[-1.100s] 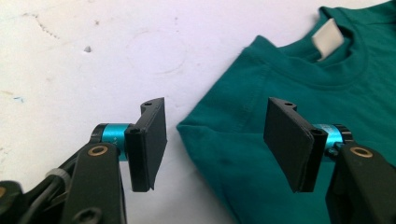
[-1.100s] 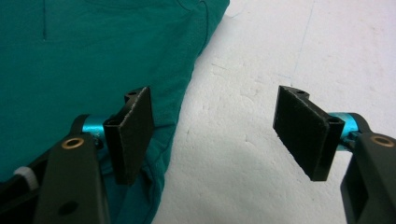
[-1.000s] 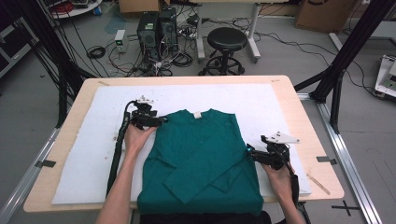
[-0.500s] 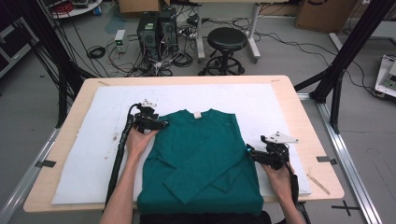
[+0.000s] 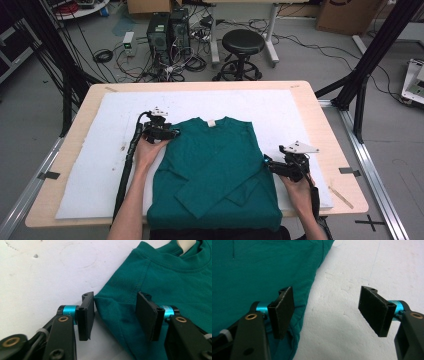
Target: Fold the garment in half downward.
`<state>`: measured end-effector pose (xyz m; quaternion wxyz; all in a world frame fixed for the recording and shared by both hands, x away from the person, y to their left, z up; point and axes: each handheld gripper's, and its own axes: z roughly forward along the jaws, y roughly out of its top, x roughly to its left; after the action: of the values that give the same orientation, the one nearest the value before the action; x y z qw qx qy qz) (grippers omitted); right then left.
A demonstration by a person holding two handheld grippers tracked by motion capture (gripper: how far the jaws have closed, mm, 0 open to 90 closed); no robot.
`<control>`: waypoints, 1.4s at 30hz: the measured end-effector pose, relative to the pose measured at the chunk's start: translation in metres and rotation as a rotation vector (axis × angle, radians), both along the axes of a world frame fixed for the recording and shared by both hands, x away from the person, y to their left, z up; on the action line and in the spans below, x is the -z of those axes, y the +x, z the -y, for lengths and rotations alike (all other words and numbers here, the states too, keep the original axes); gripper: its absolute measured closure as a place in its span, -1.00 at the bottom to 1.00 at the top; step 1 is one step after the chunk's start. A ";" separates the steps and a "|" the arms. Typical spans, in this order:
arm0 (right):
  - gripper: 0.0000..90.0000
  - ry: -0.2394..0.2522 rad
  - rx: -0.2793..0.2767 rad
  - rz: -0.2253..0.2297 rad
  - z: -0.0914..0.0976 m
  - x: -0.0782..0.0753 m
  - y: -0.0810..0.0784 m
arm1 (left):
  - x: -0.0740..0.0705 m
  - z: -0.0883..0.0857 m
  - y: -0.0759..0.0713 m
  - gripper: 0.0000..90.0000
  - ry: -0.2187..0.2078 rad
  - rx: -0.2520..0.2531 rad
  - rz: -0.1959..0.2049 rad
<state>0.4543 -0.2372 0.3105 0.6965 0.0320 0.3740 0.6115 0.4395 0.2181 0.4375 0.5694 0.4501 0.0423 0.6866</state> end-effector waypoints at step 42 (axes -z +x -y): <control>-0.37 -0.046 -0.029 -0.130 -0.017 -0.064 -0.017 | 0.000 -0.004 0.001 0.85 0.028 0.079 -0.041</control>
<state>0.4375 -0.2200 0.3744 0.6622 0.0503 0.4328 0.6097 0.4407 0.2224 0.4378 0.5887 0.4731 0.0265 0.6549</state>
